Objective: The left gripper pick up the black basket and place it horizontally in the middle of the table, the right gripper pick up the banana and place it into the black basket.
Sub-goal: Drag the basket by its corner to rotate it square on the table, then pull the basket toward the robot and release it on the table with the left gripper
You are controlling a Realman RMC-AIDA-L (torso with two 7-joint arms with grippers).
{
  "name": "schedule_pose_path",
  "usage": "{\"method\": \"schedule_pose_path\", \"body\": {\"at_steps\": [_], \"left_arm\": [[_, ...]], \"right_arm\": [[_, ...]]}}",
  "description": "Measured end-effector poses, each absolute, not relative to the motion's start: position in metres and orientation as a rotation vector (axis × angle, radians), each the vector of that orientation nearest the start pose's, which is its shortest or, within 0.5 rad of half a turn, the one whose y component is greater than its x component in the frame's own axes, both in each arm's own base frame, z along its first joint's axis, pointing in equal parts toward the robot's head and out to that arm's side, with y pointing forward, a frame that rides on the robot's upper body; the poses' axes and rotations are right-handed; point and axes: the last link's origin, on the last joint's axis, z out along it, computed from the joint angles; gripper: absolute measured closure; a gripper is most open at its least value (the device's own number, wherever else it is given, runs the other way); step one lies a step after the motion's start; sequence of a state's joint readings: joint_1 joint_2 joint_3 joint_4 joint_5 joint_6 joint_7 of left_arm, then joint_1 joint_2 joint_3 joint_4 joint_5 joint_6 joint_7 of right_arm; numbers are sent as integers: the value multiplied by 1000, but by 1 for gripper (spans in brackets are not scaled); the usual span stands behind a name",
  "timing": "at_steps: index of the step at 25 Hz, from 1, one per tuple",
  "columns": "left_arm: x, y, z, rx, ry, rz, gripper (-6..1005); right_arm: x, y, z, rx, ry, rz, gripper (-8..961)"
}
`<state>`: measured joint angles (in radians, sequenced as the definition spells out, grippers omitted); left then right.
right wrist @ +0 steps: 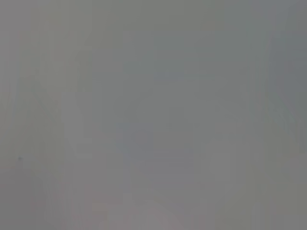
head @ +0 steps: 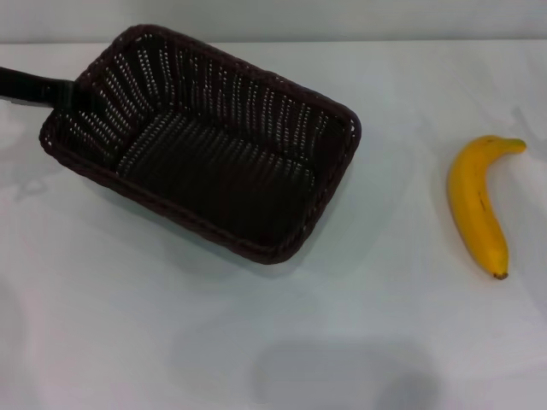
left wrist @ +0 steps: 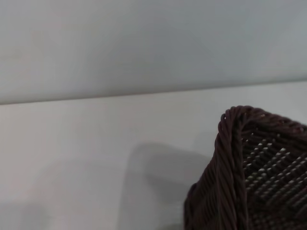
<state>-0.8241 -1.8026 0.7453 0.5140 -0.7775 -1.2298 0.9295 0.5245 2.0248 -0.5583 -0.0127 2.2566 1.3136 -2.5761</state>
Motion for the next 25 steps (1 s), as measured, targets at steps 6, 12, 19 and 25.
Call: {"method": "schedule_pose_path", "body": {"at_steps": [6,12,19,25], "left_arm": [[-273,429,101,-2261,-1428,-389,822],[-287,416,101,-2182,-1519,-541,821],[-297,397,76,-2078,-1666,-742,813],[-304,383,51,-1996,-1776,-809,791]], "right_arm": [[328,352,39,-1531,628,986,89],[328,352,40,-1533,623,983,89],[325,354,39,-1546,615,980,89],[325,355,40,-1549,611,977,89]]}}
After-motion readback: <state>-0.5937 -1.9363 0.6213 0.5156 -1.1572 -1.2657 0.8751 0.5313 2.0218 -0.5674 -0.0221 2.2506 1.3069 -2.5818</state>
